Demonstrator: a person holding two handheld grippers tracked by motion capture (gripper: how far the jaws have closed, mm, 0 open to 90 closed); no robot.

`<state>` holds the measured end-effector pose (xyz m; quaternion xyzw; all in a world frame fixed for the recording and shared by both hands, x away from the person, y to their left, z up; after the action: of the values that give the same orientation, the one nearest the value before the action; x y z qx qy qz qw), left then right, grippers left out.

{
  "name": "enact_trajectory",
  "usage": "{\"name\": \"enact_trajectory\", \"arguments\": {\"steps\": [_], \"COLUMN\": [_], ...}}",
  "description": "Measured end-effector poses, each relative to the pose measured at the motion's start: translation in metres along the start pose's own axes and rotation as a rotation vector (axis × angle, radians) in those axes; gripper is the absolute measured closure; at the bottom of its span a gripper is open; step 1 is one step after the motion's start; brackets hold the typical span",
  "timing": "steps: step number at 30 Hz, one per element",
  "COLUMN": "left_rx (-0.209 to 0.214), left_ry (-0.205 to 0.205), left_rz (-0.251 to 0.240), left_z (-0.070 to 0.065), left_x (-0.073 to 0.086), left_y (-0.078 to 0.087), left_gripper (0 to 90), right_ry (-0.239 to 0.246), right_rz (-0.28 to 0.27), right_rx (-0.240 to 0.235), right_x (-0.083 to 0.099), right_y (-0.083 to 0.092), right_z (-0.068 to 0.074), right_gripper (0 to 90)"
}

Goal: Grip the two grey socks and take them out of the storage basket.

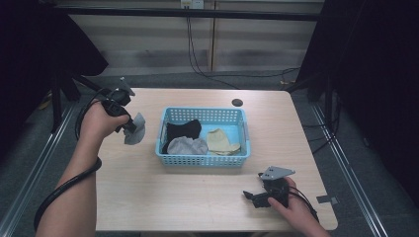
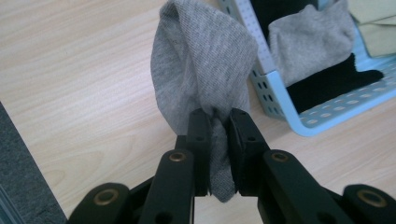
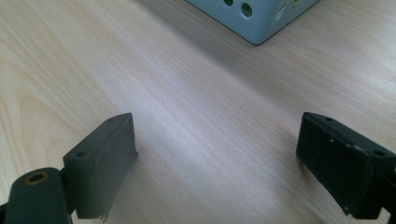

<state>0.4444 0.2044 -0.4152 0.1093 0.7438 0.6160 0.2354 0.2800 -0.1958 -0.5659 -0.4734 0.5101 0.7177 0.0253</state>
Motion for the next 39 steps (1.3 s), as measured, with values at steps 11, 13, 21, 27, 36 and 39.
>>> {"name": "enact_trajectory", "arguments": {"steps": [11, 13, 21, 27, 36, 39], "left_rx": [0.002, 0.008, 0.013, 0.018, 0.008, 0.011], "left_ry": [0.028, 0.038, 0.053, 0.052, 0.051, 0.056], "left_rz": [0.007, 0.007, 0.019, 0.026, 0.008, -0.015], "left_z": [0.007, 0.007, 0.009, 0.007, 0.004, 0.002], "left_x": [0.01, 0.013, 0.019, 0.021, 0.016, 0.012], "left_y": [-0.028, -0.036, -0.054, -0.061, -0.058, -0.052], "left_gripper": [78.4, 78.3, 78.3, 77.8, 61.8, 58.0], "right_ry": [-0.002, -0.002, -0.004, 0.0, -0.004, -0.004], "right_rz": [-0.002, -0.002, -0.002, -0.003, -0.002, -0.002], "right_rx": [0.0, 0.0, 0.0, 0.0, 0.0, 0.0], "right_x": [0.0, 0.0, 0.0, 0.0, 0.0, 0.0], "right_y": [0.0, 0.0, 0.0, 0.0, 0.0, 0.0], "right_z": [0.0, 0.0, 0.0, 0.0, 0.0, 0.0], "right_gripper": [11.4, 11.4, 11.4, 11.4, 11.4, 11.4]}}
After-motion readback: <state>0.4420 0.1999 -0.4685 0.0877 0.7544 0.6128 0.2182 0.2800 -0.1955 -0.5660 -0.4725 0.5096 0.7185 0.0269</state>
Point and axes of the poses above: each handheld gripper's, and its own axes: y roughly backward along the jaws, x roughly out of its underside, z roughly to its left, the point moved 8 cm from there along -y, roughly forward along the jaws, and after that the axes turned 1 degree about z, right-handed, at the moved point
